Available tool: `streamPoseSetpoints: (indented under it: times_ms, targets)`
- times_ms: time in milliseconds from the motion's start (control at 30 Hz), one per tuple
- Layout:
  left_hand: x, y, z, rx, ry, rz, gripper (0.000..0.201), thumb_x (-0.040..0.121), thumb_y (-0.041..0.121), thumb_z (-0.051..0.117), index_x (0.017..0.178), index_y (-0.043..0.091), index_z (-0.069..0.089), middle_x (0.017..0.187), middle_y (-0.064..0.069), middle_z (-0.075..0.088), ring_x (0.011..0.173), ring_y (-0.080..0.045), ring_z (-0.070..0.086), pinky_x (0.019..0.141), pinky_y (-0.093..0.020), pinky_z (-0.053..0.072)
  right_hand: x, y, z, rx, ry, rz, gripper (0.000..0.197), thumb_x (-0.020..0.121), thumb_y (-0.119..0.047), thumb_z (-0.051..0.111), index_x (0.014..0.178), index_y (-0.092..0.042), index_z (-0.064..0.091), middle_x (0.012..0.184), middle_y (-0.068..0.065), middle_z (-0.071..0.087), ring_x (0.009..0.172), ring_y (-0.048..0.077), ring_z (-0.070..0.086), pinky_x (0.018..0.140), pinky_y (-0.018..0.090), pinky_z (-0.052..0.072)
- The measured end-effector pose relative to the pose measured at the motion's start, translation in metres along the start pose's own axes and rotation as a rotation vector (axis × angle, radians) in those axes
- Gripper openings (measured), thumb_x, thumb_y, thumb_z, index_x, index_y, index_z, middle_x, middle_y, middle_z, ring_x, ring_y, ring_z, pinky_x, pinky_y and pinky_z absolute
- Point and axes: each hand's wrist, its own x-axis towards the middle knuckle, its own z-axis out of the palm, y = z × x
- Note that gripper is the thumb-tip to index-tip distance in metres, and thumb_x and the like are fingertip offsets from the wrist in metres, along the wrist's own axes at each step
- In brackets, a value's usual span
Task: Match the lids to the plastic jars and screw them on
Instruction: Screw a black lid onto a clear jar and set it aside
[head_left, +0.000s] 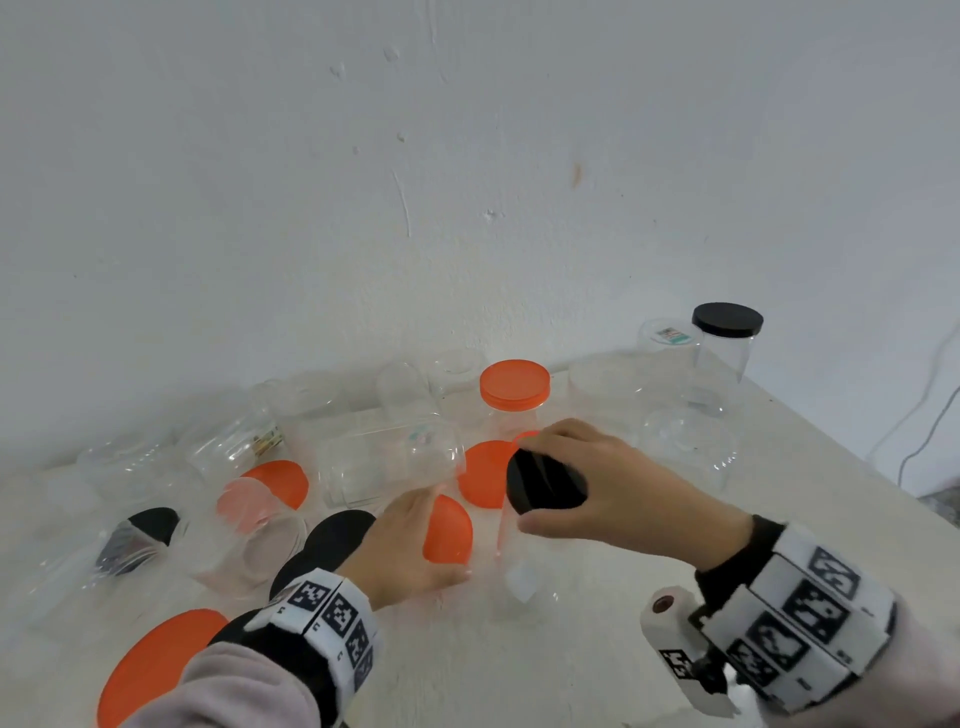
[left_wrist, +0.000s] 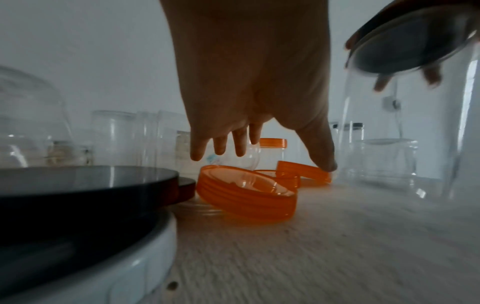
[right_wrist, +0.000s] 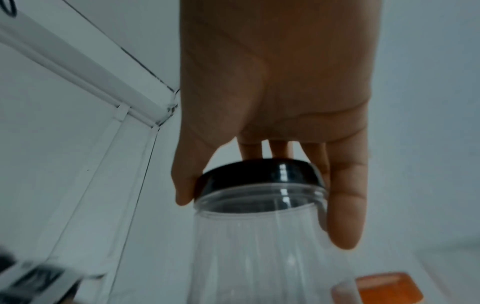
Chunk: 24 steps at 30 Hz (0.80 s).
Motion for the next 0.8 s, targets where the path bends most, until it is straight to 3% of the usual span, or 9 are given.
streamPoseSetpoints:
  times_ms: [100, 200, 267, 300, 400, 500, 567, 700, 800]
  targets:
    - [0.007, -0.01, 0.001, 0.097, -0.023, -0.08, 0.105, 0.073, 0.059, 0.07, 0.151, 0.023, 0.01, 0.156, 0.001, 0.016, 0.143, -0.016, 0.017, 0.116, -0.039, 0.021, -0.013, 0.01, -0.033, 0.018, 0.18, -0.008, 0.054, 0.071, -0.055, 0.07, 0.121, -0.046, 0.052, 0.115, -0.021, 0.049, 0.106, -0.013, 0.045, 0.089, 0.004, 0.031]
    - [0.01, -0.017, 0.005, 0.174, -0.072, -0.121, 0.109, 0.072, 0.065, 0.067, 0.152, 0.024, 0.006, 0.158, 0.002, 0.01, 0.145, -0.017, 0.012, 0.117, -0.044, 0.021, -0.023, 0.026, -0.072, -0.004, 0.46, 0.028, 0.06, 0.068, -0.053, 0.072, 0.124, -0.038, 0.056, 0.113, -0.017, 0.051, 0.102, -0.027, 0.038, 0.084, -0.007, 0.021]
    - [0.011, -0.02, 0.008, 0.238, -0.103, -0.128, 0.11, 0.072, 0.068, 0.064, 0.152, 0.024, 0.002, 0.159, 0.003, 0.002, 0.146, -0.017, 0.005, 0.117, -0.045, 0.019, -0.028, 0.042, -0.097, -0.042, 0.645, 0.103, 0.064, 0.068, -0.055, 0.072, 0.126, -0.036, 0.056, 0.115, -0.015, 0.049, 0.096, -0.023, 0.04, 0.086, -0.003, 0.024]
    - [0.011, -0.021, 0.009, 0.265, -0.109, -0.127, 0.11, 0.073, 0.069, 0.063, 0.152, 0.024, 0.002, 0.159, 0.004, -0.001, 0.146, -0.017, 0.003, 0.117, -0.045, 0.019, -0.031, 0.051, -0.109, -0.066, 0.723, 0.151, 0.064, 0.069, -0.054, 0.073, 0.128, -0.035, 0.055, 0.117, -0.014, 0.048, 0.095, -0.018, 0.04, 0.089, 0.004, 0.026]
    - [0.012, -0.02, 0.014, 0.325, -0.103, -0.127, 0.107, 0.075, 0.066, 0.063, 0.152, 0.023, 0.003, 0.159, 0.003, -0.003, 0.146, -0.019, 0.003, 0.117, -0.044, 0.02, -0.034, 0.084, -0.133, -0.092, 0.887, 0.291, 0.069, 0.071, -0.048, 0.08, 0.132, -0.029, 0.053, 0.13, -0.003, 0.047, 0.107, -0.005, 0.038, 0.096, 0.023, 0.03]
    - [0.012, -0.018, 0.015, 0.336, -0.095, -0.132, 0.102, 0.078, 0.064, 0.061, 0.152, 0.023, 0.003, 0.158, 0.002, -0.002, 0.147, -0.019, 0.003, 0.117, -0.044, 0.02, -0.031, 0.114, -0.141, -0.101, 0.902, 0.43, 0.069, 0.075, -0.041, 0.077, 0.135, -0.023, 0.049, 0.139, 0.004, 0.04, 0.127, 0.021, 0.038, 0.101, 0.032, 0.032]
    - [0.011, -0.017, 0.014, 0.343, -0.104, -0.139, 0.099, 0.08, 0.066, 0.057, 0.151, 0.024, 0.002, 0.159, 0.002, -0.003, 0.147, -0.02, 0.003, 0.117, -0.045, 0.019, -0.024, 0.133, -0.136, -0.108, 0.847, 0.52, 0.067, 0.079, -0.036, 0.075, 0.137, -0.019, 0.047, 0.14, 0.007, 0.037, 0.127, 0.035, 0.036, 0.103, 0.042, 0.033]
    - [0.012, -0.016, 0.012, 0.316, -0.109, -0.166, 0.095, 0.082, 0.07, 0.051, 0.151, 0.025, 0.004, 0.159, 0.005, -0.003, 0.146, -0.02, 0.006, 0.116, -0.046, 0.019, -0.009, 0.16, -0.118, -0.121, 0.666, 0.632, 0.065, 0.081, -0.033, 0.074, 0.137, -0.018, 0.045, 0.139, 0.006, 0.035, 0.122, 0.039, 0.033, 0.102, 0.054, 0.034]
    - [0.012, -0.016, 0.012, 0.301, -0.099, -0.172, 0.092, 0.083, 0.069, 0.05, 0.151, 0.026, 0.006, 0.158, 0.006, -0.001, 0.146, -0.021, 0.01, 0.115, -0.045, 0.021, 0.002, 0.172, -0.11, -0.133, 0.577, 0.686, 0.065, 0.082, -0.032, 0.072, 0.139, -0.018, 0.044, 0.14, 0.007, 0.035, 0.121, 0.04, 0.033, 0.103, 0.056, 0.034]
